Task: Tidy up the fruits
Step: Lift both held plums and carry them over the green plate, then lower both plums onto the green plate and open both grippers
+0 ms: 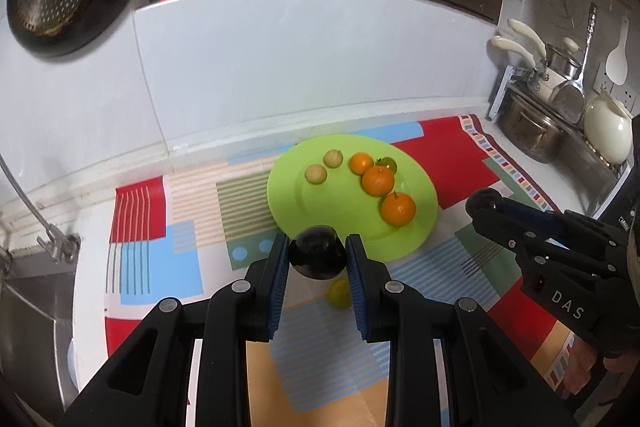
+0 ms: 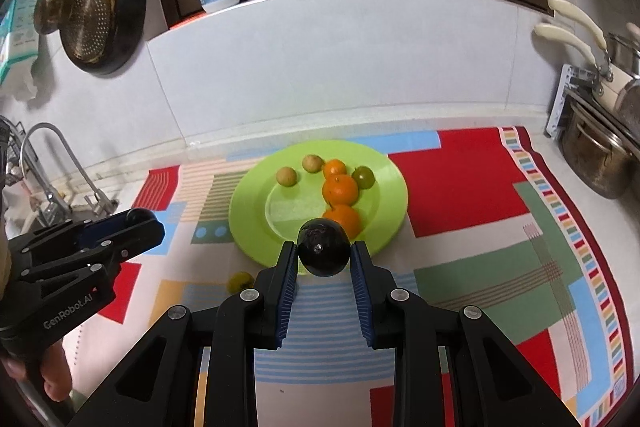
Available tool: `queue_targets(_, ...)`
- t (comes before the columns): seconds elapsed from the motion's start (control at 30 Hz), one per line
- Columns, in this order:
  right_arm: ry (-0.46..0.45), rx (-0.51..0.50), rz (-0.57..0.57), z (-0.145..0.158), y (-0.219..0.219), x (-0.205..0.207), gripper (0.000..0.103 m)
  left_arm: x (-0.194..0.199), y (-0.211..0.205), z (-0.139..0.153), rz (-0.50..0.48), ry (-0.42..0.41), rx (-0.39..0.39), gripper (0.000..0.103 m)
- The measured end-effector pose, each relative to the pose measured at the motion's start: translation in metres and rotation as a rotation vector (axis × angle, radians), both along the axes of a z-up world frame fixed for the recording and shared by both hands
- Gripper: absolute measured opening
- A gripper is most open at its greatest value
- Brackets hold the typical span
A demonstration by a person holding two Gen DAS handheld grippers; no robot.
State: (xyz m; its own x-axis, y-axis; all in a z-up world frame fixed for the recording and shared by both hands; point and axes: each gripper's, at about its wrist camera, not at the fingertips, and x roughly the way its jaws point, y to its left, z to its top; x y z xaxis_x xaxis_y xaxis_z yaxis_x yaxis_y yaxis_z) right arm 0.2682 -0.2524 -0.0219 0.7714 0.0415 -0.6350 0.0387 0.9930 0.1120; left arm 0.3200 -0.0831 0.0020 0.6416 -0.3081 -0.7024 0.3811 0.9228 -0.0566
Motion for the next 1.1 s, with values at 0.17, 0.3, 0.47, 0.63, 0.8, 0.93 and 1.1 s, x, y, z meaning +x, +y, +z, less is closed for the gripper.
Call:
queue_targets(0.17,-0.019,-0.005,0.012,0.008,-0.002,0.008,0.028,0.007,-0.005,0.007,-0.014,-0.016,0.002,0.029)
queue_targets(0.3,-0.032,-0.014,0.036,0.015,-0.002,0.018,0.028,0.015,-0.009,0.013,-0.023,-0.024,0.001,0.029)
queue_targets(0.47,-0.031,-0.027,0.054,0.019,-0.001,0.031,0.028,0.025,-0.013,0.015,-0.042,-0.024,0.006,0.029)
queue_targets(0.63,-0.029,-0.030,0.075,0.022,0.001,0.047,0.028,0.036,-0.017,0.015,-0.059,-0.032,0.023,0.029)
queue_targets(0.8,-0.028,-0.041,0.094,0.025,0.003,0.065,0.028,0.050,-0.019,0.012,-0.073,-0.020,0.016,0.029)
queue_targets(0.93,-0.019,-0.050,0.113,0.025,0.006,0.077,0.028,0.061,-0.021,0.009,-0.100,-0.002,-0.004,0.029)
queue_targets(1.1,0.004,-0.069,0.145,0.022,0.010,0.094,0.028,0.076,-0.024,0.003,-0.115,0.000,0.021,0.029)
